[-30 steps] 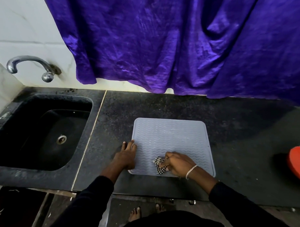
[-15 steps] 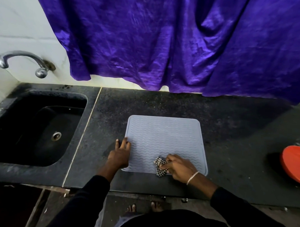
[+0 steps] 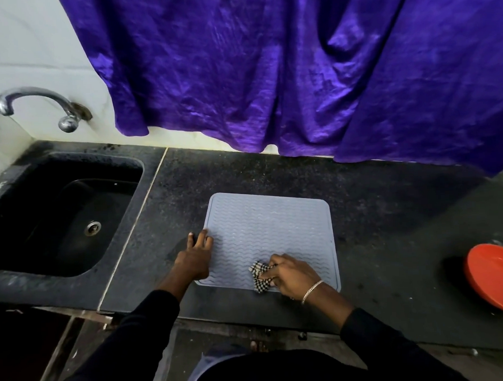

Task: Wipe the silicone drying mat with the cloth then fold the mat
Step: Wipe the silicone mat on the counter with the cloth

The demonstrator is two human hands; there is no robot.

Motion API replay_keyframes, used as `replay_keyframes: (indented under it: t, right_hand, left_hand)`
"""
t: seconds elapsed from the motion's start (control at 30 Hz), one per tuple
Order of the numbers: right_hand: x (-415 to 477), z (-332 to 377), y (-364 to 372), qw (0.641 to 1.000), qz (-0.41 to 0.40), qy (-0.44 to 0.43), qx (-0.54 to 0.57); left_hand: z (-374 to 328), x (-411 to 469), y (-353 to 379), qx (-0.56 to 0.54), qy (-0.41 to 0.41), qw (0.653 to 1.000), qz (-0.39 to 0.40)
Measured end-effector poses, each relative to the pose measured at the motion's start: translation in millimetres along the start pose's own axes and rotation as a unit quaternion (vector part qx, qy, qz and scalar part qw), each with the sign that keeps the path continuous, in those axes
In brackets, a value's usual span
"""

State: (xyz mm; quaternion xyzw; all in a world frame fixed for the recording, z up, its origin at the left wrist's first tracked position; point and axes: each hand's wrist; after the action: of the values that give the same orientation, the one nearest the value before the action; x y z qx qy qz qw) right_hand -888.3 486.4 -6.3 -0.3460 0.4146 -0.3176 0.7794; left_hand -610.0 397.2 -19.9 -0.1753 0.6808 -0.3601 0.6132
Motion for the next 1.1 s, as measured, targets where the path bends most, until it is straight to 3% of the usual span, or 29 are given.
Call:
replay_keyframes:
  t: [0.4, 0.77, 1.1]
  right_hand:
    - [-54.4, -56.9, -5.6, 0.997, 0.015, 0.051, -0.06]
    - [-35.5, -31.2, 12.2, 0.999, -0.015, 0.032, 0.005]
    - [-93.7, -94.2, -4.3, 0.995, -0.004, 0.102, -0.015]
  left_hand:
    - [0.0, 0.2, 2.0, 0.004, -0.001, 1.0, 0.007]
    - [-1.7, 1.5, 1.5, 0.001, -0.002, 1.0, 0.015]
    - [-1.0, -1.9, 1.6, -0.003, 0.004, 1.0, 0.007]
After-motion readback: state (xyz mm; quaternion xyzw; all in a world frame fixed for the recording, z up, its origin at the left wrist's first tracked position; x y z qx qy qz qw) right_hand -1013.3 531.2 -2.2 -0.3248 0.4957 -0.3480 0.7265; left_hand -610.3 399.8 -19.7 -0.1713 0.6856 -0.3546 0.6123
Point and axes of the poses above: each hand's wrist, its own x-axis towards the middle knuckle, its own y-axis out of the palm, z = x × y, and after that the axes turned 11 degrees about z, right-handed
